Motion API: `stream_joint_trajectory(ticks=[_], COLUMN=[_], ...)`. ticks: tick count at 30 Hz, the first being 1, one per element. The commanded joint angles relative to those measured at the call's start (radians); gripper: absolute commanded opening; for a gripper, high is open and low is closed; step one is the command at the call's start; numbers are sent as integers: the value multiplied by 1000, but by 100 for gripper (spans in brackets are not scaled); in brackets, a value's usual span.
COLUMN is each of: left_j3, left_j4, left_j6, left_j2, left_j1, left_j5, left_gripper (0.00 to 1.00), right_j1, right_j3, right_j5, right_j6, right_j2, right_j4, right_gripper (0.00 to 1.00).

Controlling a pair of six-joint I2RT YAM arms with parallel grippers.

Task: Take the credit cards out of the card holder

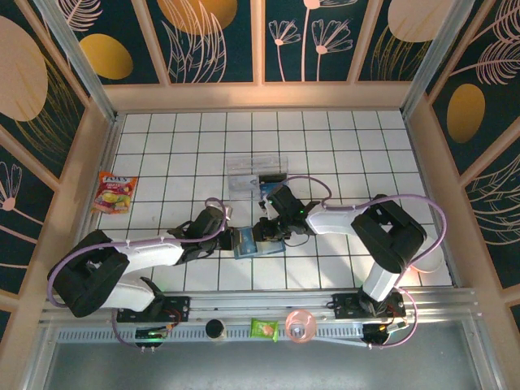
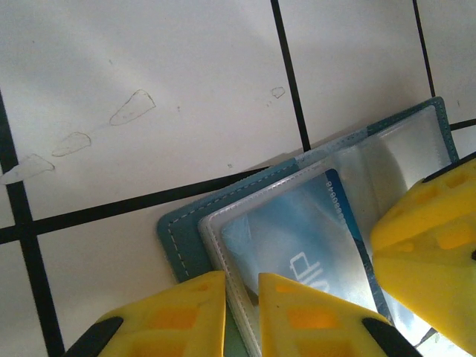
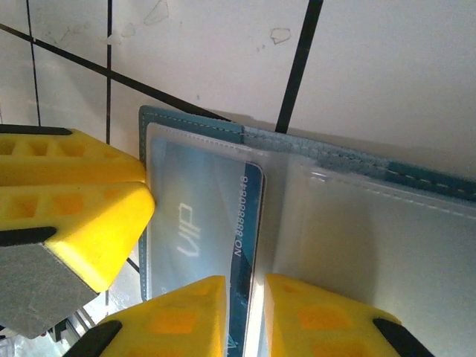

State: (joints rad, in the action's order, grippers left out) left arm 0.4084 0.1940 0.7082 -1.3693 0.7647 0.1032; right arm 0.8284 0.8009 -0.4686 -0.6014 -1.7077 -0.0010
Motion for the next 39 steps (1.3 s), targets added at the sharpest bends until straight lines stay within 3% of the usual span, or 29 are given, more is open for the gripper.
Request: stream_joint_trajectory(ticks=[1, 11, 24, 39], left_j3=[-19, -13, -9, 7], left_j4=[23, 43, 12, -42], left_j6=[10, 7, -4, -21], left_j2=[-15, -39, -14, 28], left_j1=[-4, -4, -4, -4], left_j5=[22, 47, 18, -5], left_gripper=[18, 14, 11, 10], right_j1=[8, 8, 98, 129], right_j3=[28, 25, 47, 54], right_j5=[16, 14, 367, 538], right_j6=[11, 7, -15, -44], right_j2=[-24, -40, 4, 76], right_j4=[-5, -5, -175, -245], right_gripper=[21, 18, 16, 21])
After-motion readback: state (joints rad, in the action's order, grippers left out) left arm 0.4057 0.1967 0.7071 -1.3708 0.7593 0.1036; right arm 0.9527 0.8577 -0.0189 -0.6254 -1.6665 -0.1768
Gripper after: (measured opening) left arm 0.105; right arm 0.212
